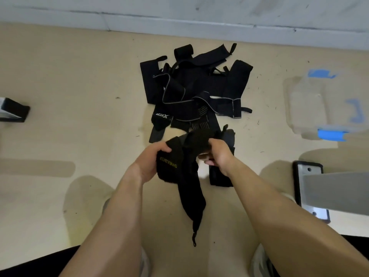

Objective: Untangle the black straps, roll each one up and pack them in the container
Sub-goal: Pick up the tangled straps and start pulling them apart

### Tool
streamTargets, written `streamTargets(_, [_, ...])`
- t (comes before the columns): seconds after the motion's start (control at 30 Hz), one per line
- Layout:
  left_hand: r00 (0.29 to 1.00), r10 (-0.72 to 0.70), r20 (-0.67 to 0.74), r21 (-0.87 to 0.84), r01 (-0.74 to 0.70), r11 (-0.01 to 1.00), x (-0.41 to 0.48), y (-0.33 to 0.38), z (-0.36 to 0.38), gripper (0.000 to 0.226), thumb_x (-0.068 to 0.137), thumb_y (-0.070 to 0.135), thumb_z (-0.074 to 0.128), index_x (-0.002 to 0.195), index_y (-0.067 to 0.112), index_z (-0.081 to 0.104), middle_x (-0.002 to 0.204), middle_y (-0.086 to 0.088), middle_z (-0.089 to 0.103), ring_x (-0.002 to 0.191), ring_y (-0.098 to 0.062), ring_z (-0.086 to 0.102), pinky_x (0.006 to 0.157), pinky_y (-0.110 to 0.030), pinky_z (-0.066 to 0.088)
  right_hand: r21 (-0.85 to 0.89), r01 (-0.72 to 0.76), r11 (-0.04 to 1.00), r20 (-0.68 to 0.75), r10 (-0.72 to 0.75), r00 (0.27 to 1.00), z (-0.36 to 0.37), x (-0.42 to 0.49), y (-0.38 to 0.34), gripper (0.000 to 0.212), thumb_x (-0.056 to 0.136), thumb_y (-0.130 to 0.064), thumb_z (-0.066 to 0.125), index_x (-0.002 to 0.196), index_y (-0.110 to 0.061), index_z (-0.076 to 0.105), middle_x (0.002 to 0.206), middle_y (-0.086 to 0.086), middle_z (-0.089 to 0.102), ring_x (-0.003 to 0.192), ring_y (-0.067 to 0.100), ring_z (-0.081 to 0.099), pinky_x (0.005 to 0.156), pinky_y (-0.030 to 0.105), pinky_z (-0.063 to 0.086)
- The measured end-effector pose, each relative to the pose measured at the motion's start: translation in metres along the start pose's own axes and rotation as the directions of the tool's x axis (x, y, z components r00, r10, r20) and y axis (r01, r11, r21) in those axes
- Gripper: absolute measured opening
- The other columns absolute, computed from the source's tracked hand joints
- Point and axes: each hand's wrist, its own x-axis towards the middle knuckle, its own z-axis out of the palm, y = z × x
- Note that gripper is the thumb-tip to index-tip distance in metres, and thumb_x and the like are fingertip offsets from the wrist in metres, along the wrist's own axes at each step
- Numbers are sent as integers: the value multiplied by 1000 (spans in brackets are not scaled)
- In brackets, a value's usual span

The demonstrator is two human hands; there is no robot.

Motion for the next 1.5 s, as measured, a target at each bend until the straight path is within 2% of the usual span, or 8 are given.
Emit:
streamTargets(0.13, [995,-98,6,13,98,995,-7,-24,14,30,65,29,60,88,11,65,88,-9,67,86,-30,63,74,-40,43,222,-186,957,67,176,982,3,-14,1,37,105,-40,41,128,-19,62,120,9,70,107,26,69,84,40,60])
streamTargets(0.3, [1000,-12,-3,-303,11,953,-5,-23,15,31,91,26,51,111,10,69,103,-12,70,95,-28,69,83,-41,53,43,33,999,124,-39,991,-5,-34,5,39,103,-53,39,119,-31,67,117,-9,70,114,10,60,102,30,42])
streamTargets(0.5, [994,94,-49,-597,-105,796,0,-8,0,40,92,30,49,126,11,61,121,-12,63,118,-34,60,106,-51,45,-62,131,989,241,-113,964,8,-43,-14,35,105,-45,43,104,-28,74,104,-6,77,104,10,67,98,30,46])
streamTargets(0.67, [993,103,-61,-623,-119,773,1,-4,-4,31,95,29,45,112,12,64,107,-9,68,102,-30,67,96,-45,52,-170,267,949,326,-202,923,-7,-37,-20,33,102,-34,57,99,-4,73,92,0,73,89,14,69,89,34,53])
streamTargets(1.1, [995,-31,-90,-564,-25,826,-3,-11,-8,61,88,24,40,148,14,39,135,-32,61,125,-50,60,109,-66,39,126,187,974,31,-192,981,-36,-23,-16,27,105,-37,53,97,-25,75,106,-3,77,110,16,69,91,29,49])
streamTargets(1.3, [971,-48,-233,-339,-35,940,2,-4,-3,57,85,30,48,135,4,55,132,-24,67,120,-39,65,107,-58,47,-283,216,934,97,-197,976,-42,-17,21,26,100,-25,63,78,-11,61,75,12,51,73,19,49,74,31,40])
streamTargets(1.4, [938,-51,-342,40,68,997,13,-10,0,43,82,31,59,113,3,65,116,-22,69,104,-34,65,92,-44,52,-701,81,709,65,-49,997,-48,-13,43,5,91,-19,67,93,-24,65,91,-2,67,90,18,63,84,31,47])
streamTargets(1.5, [929,-30,-369,342,166,925,21,-15,12,34,82,35,60,96,5,67,104,-13,70,101,-33,65,79,-40,48,-890,-60,452,-41,51,998,-47,-24,48,28,83,-22,64,109,-32,62,110,-4,63,102,21,60,86,34,50])
